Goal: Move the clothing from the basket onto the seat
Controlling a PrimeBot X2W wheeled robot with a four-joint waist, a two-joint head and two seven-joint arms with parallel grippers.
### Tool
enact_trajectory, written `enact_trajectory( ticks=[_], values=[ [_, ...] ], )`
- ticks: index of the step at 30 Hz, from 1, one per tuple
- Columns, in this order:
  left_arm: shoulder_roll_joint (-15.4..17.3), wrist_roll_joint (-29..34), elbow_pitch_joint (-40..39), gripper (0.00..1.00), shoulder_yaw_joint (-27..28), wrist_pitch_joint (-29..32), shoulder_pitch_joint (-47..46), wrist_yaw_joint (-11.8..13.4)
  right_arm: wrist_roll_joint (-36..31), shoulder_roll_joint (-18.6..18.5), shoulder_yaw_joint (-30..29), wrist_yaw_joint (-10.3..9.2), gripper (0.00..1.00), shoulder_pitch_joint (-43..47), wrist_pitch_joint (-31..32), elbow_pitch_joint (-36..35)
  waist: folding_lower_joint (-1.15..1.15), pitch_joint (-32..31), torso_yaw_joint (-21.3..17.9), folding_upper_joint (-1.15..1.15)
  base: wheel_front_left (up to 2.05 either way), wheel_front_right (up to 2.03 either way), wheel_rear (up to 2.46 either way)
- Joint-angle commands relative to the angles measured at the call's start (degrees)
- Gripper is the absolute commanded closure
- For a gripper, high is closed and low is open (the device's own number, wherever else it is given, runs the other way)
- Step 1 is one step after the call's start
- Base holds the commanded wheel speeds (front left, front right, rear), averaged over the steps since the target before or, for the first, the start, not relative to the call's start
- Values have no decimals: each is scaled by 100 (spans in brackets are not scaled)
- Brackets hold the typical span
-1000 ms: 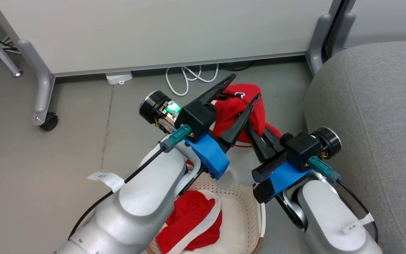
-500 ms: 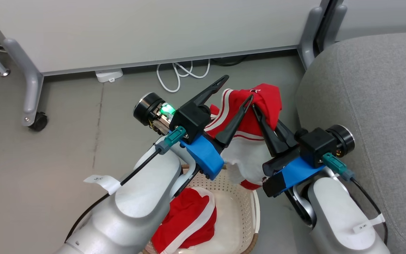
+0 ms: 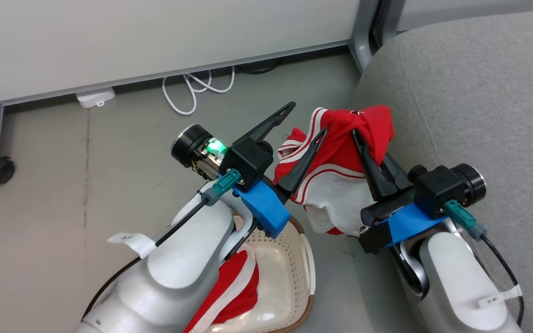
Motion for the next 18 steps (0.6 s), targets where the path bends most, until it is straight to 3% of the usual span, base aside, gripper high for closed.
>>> enact_trajectory(
  ticks=[1,18],
  values=[
    [46,26,-3,0,1,-17,38,-2,-19,1,-42,3,100,73,-6,-49,0,59,-121,0,0,0,0],
    [83,158,-115,0,-83,-17,132,-7,-161,2,-692,3,100,436,-6,-422,0,207,-855,0,0,0,0]
  ],
)
